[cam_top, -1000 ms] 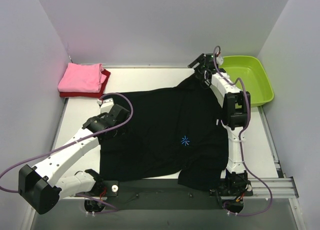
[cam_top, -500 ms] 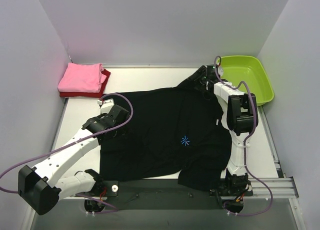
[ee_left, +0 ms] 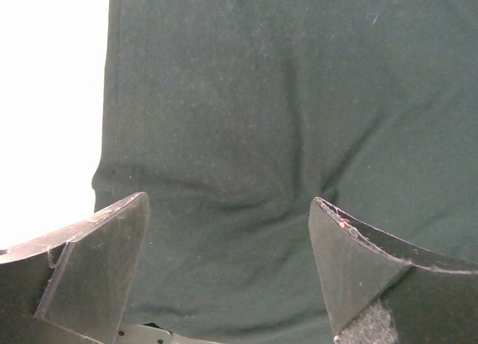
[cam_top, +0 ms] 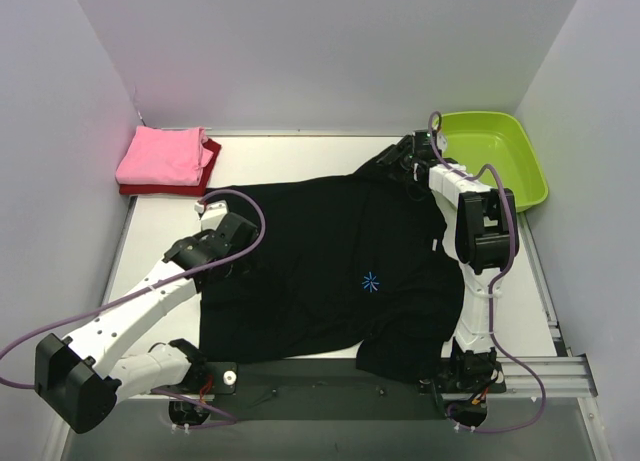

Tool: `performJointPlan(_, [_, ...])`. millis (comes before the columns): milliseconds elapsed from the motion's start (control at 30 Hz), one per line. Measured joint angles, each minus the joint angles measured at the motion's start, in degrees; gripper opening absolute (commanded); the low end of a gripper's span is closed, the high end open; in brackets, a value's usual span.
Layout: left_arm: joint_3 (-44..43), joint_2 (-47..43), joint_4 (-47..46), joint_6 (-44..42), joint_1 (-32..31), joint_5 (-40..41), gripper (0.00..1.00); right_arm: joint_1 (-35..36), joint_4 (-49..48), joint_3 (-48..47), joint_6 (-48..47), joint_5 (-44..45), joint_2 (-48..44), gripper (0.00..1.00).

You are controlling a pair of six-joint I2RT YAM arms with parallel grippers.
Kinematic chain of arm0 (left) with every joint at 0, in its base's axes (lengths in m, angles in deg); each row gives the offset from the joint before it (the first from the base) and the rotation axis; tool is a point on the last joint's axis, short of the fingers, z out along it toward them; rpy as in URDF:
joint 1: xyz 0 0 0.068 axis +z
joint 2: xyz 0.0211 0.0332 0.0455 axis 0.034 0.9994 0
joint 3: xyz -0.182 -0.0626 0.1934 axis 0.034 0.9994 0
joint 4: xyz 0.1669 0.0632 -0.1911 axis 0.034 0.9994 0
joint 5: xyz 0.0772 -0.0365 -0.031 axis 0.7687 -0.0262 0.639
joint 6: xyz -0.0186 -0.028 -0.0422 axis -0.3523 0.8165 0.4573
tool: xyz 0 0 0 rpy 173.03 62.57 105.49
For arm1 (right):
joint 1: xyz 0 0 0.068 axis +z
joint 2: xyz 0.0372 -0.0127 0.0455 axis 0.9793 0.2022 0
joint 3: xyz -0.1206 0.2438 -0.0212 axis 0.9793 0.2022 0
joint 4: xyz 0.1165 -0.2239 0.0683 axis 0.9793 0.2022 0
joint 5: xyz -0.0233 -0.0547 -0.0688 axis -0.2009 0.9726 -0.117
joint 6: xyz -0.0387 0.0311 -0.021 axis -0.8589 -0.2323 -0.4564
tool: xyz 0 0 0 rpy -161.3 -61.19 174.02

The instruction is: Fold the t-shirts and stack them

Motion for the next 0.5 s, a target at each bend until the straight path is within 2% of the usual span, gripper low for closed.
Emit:
performJointPlan(67, [0.31,-0.02,-0.02,0.00,0.00,-0.02,0.97,0.02,0.66,-0.02,-0.02,-0.13,0.00,0.46])
performJointPlan(200, [0.35,-0.02,-0.04,0.00,0.00,-0.17,0.98,0.37,4.28,-0.59,0.00,-0.52,0.00,0.45])
performJointPlan(500, [1.05,0.07,-0.90,-0.02,0.00,-0.87,0.97,0.44,11.74,-2.14,-0.26,-0.61,0.07,0.52])
